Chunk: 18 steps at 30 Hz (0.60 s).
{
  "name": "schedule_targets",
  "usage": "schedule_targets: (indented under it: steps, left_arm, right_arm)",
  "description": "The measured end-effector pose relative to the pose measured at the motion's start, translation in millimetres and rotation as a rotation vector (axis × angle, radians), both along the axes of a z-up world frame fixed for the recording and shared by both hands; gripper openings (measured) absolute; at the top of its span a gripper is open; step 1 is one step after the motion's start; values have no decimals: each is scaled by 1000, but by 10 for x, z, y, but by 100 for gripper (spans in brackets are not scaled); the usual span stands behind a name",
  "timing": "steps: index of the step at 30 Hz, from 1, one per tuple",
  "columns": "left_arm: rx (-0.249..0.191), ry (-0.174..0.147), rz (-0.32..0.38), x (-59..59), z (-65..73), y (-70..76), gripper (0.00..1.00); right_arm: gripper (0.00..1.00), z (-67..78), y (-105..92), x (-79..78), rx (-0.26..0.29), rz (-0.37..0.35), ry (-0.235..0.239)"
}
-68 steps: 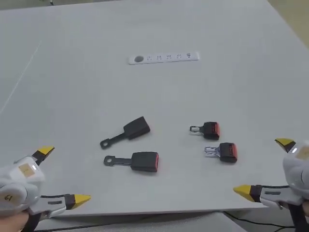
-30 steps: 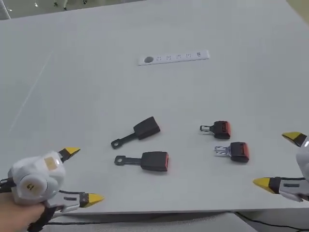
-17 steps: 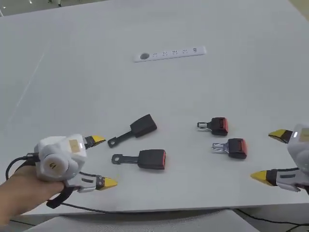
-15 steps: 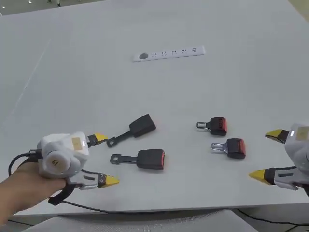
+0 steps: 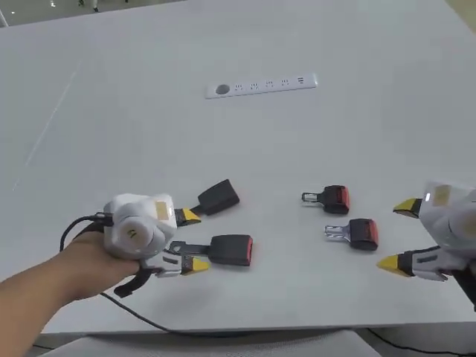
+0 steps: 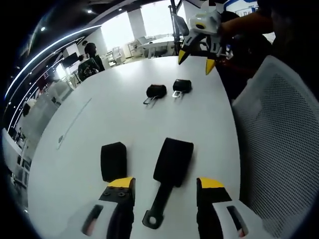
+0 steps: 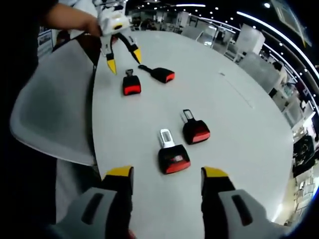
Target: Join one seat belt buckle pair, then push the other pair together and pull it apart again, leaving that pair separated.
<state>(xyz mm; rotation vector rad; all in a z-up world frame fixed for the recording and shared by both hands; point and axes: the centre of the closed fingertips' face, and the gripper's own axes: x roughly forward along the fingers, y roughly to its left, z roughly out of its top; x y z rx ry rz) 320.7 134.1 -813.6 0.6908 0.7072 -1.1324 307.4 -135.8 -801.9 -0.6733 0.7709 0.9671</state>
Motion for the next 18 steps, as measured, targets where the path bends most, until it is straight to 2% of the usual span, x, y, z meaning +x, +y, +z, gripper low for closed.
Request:
schedule_targets:
  steps: [3, 4, 7, 12, 17, 18]
  left_arm:
    - [12, 40, -20, 27, -112, -51, 52]
    - [13, 69, -27, 19, -155, -78, 52]
    - [40, 87, -68, 1, -237, -131, 51]
    - [77, 99, -127, -47, -357, -171, 51]
    - [65, 104, -123, 29, -418, -173, 48]
    - [46, 107, -114, 50, -399, -200, 47]
  right_arm:
    - [54, -84, -14, 6, -24, 30, 27]
    - [54, -98, -11, 6, -27, 40, 34]
    - [52, -186, -28, 53, -35, 60, 64]
    - [46, -235, 14, 127, -44, 90, 76]
    - [44, -321, 31, 233, -49, 113, 87]
    - [43, -342, 41, 237, -52, 123, 93]
